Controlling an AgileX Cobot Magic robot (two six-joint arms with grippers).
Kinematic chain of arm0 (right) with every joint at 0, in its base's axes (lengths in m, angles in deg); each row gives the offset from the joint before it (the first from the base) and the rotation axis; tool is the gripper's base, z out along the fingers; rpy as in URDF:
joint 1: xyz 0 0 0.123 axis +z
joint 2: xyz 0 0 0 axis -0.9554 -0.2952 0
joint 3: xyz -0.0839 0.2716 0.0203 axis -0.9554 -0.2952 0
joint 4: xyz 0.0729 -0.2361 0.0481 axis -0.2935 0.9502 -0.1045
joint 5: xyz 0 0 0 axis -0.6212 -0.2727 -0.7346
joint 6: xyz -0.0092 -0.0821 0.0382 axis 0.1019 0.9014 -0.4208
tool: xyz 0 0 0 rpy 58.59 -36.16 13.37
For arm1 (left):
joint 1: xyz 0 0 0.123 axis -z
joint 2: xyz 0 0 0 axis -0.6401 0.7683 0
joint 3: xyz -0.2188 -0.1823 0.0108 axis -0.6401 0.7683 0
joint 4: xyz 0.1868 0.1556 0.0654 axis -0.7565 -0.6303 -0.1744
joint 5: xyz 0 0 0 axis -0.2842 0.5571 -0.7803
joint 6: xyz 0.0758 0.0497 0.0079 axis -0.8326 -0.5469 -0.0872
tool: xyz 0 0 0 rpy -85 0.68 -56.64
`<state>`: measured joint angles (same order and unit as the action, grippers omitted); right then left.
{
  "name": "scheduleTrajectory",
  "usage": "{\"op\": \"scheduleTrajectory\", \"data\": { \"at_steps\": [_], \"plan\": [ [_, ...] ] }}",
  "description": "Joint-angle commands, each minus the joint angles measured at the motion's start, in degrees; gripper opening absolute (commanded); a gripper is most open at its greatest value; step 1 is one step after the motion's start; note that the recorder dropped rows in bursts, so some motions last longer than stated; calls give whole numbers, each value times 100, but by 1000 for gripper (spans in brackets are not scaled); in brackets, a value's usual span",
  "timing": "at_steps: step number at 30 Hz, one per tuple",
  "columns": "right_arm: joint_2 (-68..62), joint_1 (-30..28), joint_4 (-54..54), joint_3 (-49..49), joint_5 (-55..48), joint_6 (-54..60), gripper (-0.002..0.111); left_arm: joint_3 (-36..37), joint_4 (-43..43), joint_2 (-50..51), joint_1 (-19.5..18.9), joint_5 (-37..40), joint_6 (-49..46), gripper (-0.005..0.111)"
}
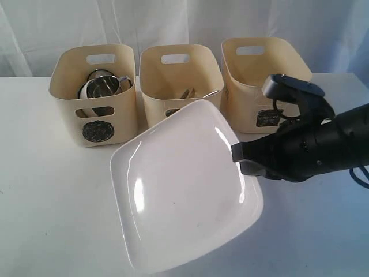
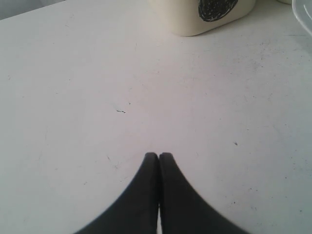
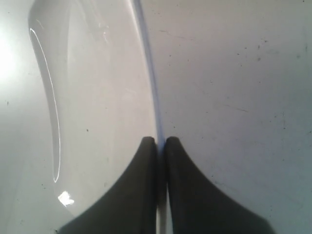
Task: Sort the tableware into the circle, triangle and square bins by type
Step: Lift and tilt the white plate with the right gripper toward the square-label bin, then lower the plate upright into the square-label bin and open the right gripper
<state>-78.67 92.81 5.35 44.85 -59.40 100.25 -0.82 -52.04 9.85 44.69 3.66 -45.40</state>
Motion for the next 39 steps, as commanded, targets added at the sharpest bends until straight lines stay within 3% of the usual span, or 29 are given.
{"op": "scheduleTrajectory", "data": {
  "at_steps": [1,16,39],
  "plan": [
    [278,-6,-118,11,40,11,0,25,14,-28,-17,34,9,0],
    [729,-78,-114,149,134,11,0,25,14,-28,-17,23,9,0],
    [298,-1624,452,2054,-259,216,0,25,14,-28,-17,35,9,0]
  ]
}}
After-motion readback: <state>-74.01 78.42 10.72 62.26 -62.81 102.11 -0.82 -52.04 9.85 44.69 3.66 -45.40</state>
